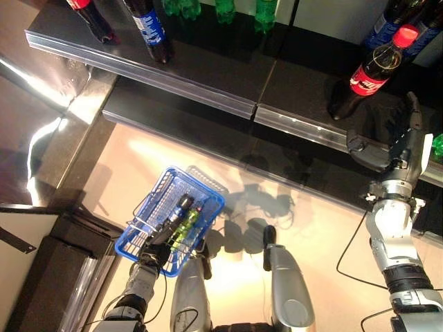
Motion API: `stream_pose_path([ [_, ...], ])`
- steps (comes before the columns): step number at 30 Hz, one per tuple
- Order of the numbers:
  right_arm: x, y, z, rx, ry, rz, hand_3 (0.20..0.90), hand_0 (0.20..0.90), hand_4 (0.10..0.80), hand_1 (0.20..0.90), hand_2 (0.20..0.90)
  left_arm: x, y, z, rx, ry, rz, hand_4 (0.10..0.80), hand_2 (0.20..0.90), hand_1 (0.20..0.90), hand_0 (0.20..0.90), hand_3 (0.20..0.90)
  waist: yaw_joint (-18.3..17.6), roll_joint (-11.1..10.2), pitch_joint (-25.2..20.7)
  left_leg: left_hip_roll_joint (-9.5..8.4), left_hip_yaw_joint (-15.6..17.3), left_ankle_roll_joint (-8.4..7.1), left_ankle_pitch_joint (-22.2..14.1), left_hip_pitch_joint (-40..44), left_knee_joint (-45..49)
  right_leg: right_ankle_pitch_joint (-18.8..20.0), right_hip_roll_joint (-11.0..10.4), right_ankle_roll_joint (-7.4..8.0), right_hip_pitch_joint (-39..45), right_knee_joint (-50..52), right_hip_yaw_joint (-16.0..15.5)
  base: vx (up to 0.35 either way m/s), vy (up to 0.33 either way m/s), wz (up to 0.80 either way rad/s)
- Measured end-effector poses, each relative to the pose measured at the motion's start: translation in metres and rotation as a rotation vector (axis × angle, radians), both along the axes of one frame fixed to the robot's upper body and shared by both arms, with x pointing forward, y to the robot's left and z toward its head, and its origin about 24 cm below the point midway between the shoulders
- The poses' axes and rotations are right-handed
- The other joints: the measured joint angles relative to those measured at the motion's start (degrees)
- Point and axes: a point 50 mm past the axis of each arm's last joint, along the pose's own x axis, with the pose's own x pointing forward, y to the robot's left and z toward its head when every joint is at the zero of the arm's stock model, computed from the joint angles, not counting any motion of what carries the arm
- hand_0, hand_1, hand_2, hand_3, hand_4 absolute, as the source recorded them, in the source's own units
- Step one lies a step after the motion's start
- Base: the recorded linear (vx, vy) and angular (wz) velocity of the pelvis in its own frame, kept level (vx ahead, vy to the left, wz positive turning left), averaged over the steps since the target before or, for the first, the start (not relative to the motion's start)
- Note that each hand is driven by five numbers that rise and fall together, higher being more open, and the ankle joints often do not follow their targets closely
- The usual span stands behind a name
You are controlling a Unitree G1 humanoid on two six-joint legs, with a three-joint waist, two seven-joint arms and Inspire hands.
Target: Pick up the drink and place into the basket.
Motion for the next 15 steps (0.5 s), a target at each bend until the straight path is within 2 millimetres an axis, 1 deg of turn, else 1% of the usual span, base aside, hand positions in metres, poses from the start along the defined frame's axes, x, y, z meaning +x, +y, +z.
stream_pose_path([
  [9, 0.004, -0.012, -0.003, 0.012, 0.081, -0.009, 0.900, 0.900, 0.800, 0.900, 0.900, -0.001, 0.001, -0.001, -0.009, 0.019, -0.015, 0.100, 0.300, 0.300, 0.300, 0.200, 1.2, 0.3, 0.0, 0.04, -0.6, 0.01, 0.0, 1.5, 0.0, -0.1, 0.0, 0.26, 2.3, -0.7, -0.6, 0.047, -0.015, 0.03],
  [12, 0.004, -0.018, -0.004, 0.012, 0.121, -0.007, 0.900, 0.900, 0.800, 0.900, 0.900, -0.002, 0.001, -0.001, -0.007, 0.022, -0.020, 0.100, 0.300, 0.300, 0.300, 0.200, 1.4, 0.4, 0.0, 0.06, -1.3, 0.02, -0.2, 1.6, 0.2, -0.1, 0.1, 0.22, 3.2, -1.0, -1.2, 0.084, -0.033, 0.10],
  [15, 0.006, -0.024, -0.006, 0.021, 0.151, -0.021, 0.900, 0.900, 0.800, 0.900, 0.900, -0.003, 0.003, -0.002, -0.004, 0.038, -0.031, 0.100, 0.300, 0.300, 0.300, 0.200, 1.6, 0.4, 0.0, 0.19, -1.3, 0.07, -0.3, 2.4, 0.7, -0.1, 0.0, 0.17, 4.5, -1.4, -1.7, 0.067, -0.019, 0.08],
])
